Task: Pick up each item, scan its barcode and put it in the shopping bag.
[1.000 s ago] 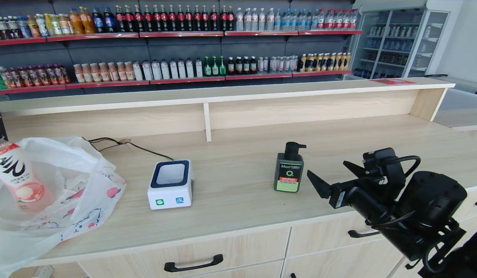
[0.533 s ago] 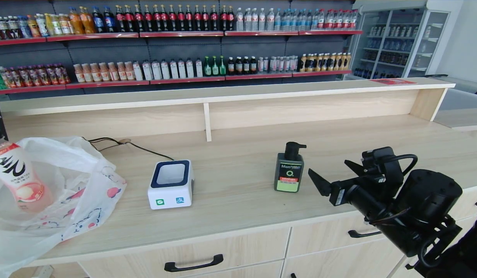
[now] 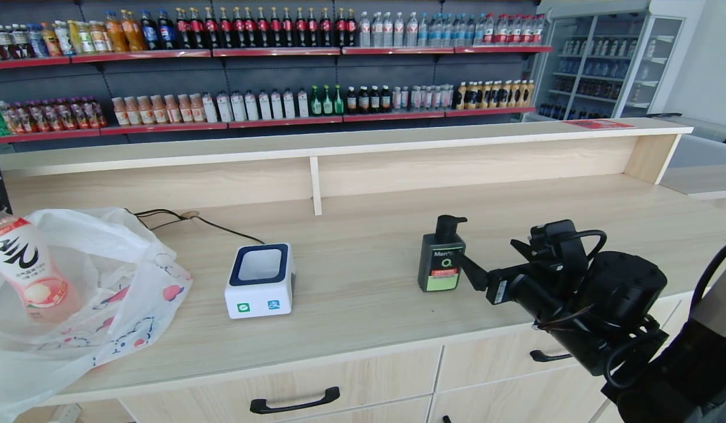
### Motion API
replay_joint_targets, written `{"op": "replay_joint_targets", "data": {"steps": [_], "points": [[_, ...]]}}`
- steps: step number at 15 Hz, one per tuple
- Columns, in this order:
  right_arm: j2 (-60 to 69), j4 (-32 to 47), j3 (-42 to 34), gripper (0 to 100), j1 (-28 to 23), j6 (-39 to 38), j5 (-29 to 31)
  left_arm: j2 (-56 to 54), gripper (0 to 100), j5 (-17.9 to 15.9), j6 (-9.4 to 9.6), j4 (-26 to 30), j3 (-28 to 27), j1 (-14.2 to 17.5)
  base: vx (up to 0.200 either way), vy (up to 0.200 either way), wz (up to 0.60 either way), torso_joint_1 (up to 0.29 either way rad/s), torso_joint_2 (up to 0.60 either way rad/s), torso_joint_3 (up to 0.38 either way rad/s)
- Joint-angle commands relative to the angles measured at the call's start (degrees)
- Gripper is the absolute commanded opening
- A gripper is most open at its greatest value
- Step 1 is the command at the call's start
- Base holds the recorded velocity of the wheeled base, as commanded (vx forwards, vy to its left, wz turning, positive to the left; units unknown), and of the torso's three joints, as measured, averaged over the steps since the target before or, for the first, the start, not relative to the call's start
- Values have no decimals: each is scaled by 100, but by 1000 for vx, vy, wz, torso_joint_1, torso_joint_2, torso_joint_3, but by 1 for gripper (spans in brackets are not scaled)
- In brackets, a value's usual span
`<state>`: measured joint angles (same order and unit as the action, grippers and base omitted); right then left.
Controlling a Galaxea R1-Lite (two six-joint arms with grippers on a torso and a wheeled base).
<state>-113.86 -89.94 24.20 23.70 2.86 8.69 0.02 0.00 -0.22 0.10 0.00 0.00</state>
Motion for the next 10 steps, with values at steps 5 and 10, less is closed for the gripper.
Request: {"op": "replay_joint_targets", "data": {"steps": [5, 10], "points": [[-216, -6, 103, 100, -50, 4, 1, -2, 100, 0, -4, -1, 0, 0, 0, 0, 0, 0, 0, 0], [-356, -6, 243, 100, -190, 12, 1, -2, 100, 0, -4, -1, 0, 0, 0, 0, 0, 0, 0, 0]]}}
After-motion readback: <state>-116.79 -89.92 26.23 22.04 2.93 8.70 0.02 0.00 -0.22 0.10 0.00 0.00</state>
